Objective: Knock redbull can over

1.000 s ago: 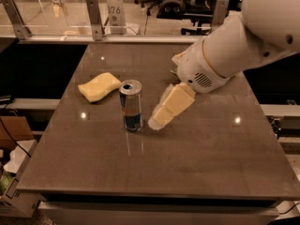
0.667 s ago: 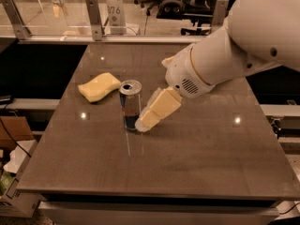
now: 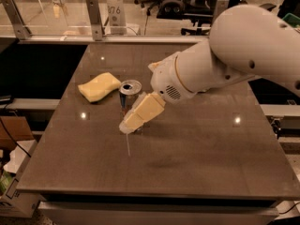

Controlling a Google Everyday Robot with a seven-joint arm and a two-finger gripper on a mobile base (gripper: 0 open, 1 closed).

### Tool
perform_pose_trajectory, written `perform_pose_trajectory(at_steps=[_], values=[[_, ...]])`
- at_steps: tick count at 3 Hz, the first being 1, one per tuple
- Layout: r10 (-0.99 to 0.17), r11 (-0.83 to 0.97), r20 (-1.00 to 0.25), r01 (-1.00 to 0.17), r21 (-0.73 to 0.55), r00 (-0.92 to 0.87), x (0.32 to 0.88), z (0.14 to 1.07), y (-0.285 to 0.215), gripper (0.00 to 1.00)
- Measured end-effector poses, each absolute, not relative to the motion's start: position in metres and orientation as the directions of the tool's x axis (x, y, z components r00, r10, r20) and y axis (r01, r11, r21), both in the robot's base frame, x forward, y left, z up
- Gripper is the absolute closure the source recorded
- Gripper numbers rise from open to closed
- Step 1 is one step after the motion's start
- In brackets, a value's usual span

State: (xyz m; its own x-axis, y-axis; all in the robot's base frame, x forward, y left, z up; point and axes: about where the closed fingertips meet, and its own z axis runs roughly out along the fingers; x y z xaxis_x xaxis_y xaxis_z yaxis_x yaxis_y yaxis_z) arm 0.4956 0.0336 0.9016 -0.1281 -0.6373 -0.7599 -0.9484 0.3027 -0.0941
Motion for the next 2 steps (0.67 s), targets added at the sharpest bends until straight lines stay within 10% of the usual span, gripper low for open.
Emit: perform_pose_trajectory(at_steps=[2], values=[[-0.607, 0.279, -0.786, -0.958, -0.071, -0.119, 0.4955, 0.8977, 0.0502, 0.18]])
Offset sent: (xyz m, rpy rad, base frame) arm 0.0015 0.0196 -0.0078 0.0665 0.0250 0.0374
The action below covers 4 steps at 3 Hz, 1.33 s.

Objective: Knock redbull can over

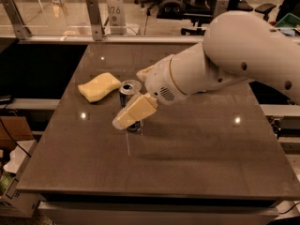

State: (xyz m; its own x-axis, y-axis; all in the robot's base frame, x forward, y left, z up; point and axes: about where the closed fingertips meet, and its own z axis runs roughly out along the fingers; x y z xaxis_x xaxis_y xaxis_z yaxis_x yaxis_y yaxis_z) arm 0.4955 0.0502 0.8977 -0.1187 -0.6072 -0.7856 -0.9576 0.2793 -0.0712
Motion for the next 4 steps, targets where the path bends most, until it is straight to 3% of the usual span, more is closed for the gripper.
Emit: perform_pose_trajectory(at_steps=[3, 4], values=[[-0.618, 0.267, -0.774, -0.963, -0.039, -0.140, 0.496, 0.914, 0.046, 0.88], [-0.709, 0.264, -0.688, -0.963, -0.052, -0.157, 0.499, 0.925, 0.033, 1.00]])
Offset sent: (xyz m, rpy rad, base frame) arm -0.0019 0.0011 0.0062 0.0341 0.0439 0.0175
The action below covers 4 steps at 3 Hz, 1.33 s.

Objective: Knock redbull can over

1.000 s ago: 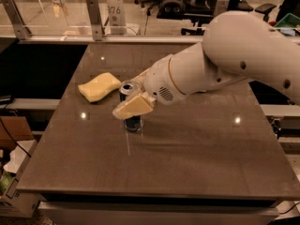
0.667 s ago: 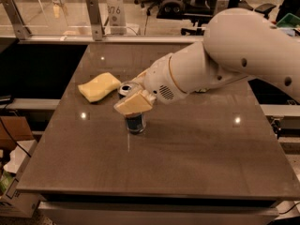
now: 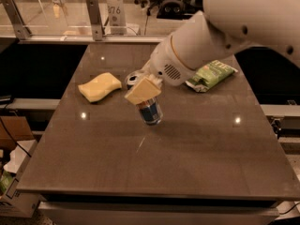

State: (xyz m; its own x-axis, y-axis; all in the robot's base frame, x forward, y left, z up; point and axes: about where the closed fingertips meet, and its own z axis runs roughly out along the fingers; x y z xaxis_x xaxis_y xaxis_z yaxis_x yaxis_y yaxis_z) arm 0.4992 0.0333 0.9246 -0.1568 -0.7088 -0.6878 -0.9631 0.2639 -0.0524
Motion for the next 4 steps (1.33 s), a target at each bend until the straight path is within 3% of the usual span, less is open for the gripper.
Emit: perform_pose_trajectory(at_steps=[2, 3, 4], values=[[-0.915, 0.186, -0.380, -0.978, -0.089, -0.140, 0.500, 0.903, -0.008, 1.00], [-0.958, 0.151, -0.257, -0.986, -0.072, -0.128, 0.499, 0.884, -0.029, 1.00], [-0.978, 0.124, -0.178, -0.991, -0.056, -0.112, 0.501, 0.869, -0.038, 0.83]])
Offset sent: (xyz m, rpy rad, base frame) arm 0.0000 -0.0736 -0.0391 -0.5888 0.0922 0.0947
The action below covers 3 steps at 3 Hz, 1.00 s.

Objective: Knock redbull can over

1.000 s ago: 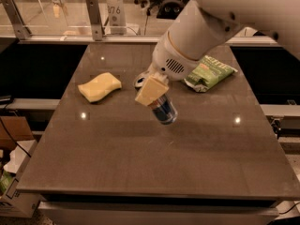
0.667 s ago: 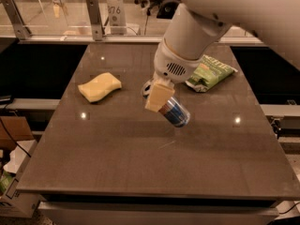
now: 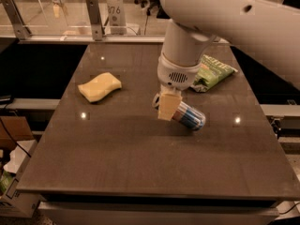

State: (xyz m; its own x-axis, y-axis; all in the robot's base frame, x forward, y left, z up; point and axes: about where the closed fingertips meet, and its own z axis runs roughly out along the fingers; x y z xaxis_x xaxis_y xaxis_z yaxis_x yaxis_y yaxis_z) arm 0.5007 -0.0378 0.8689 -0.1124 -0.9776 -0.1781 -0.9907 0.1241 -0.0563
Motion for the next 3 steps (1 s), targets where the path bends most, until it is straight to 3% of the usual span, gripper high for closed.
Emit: perform_pose_trajectory(at_steps=[3], values=[[-0.997, 0.046, -0.066, -0.998, -0.036, -0.044, 0.513, 0.841, -0.027, 0.12]])
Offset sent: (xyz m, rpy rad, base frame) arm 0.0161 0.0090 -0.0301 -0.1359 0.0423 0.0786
